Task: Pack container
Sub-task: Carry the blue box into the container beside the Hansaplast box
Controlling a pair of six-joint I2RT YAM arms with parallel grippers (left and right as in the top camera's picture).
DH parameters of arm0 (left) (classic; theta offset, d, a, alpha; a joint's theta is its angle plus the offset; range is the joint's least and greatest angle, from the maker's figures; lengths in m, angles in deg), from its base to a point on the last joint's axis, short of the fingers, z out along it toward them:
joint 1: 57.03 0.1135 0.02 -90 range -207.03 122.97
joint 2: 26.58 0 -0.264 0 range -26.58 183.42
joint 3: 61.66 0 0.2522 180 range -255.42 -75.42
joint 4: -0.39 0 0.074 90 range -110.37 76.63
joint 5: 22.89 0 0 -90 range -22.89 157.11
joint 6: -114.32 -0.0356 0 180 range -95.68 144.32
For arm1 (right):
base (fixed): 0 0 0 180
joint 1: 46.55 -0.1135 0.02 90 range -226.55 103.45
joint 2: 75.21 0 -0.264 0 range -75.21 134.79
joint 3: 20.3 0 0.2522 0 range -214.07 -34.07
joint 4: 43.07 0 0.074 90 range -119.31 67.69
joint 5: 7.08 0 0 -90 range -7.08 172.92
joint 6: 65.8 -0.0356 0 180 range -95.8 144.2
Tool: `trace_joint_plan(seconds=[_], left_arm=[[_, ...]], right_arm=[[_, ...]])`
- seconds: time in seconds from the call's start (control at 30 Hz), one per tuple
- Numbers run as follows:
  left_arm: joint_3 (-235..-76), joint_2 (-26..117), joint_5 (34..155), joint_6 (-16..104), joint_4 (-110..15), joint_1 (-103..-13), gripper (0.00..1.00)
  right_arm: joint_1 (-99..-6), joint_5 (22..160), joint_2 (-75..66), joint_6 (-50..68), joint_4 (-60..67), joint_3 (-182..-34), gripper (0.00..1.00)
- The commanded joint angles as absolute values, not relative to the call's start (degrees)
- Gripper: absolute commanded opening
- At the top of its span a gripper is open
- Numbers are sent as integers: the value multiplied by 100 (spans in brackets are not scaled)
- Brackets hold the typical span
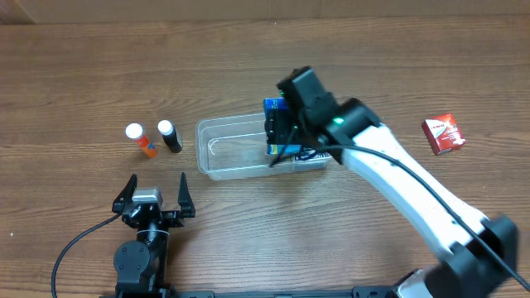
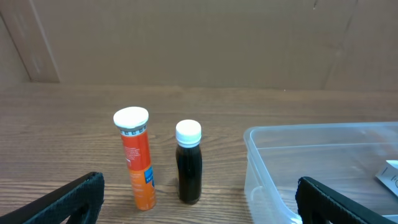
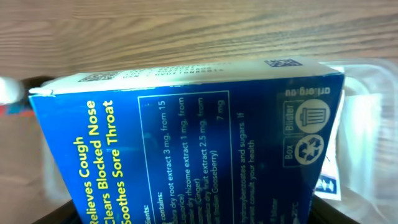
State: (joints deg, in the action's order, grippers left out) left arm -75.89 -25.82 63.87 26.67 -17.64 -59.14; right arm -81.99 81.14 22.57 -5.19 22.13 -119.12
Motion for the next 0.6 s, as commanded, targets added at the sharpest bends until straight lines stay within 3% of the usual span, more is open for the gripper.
trace_joint_plan(seconds=[0.0, 0.43, 0.57], left_arm=[[-7570, -2626, 6395, 2575, -1745, -5892, 100], [-7570, -2626, 6393, 2575, -1745, -5892, 100], [-7570, -2626, 6393, 2575, -1745, -5892, 100]], right_arm=[[-8201, 7910, 2768, -714, 1957, -11886, 62], [-8227, 8111, 3566, -738, 1703, -11877, 62], [-8227, 8109, 3651, -733, 1701, -11877, 69]])
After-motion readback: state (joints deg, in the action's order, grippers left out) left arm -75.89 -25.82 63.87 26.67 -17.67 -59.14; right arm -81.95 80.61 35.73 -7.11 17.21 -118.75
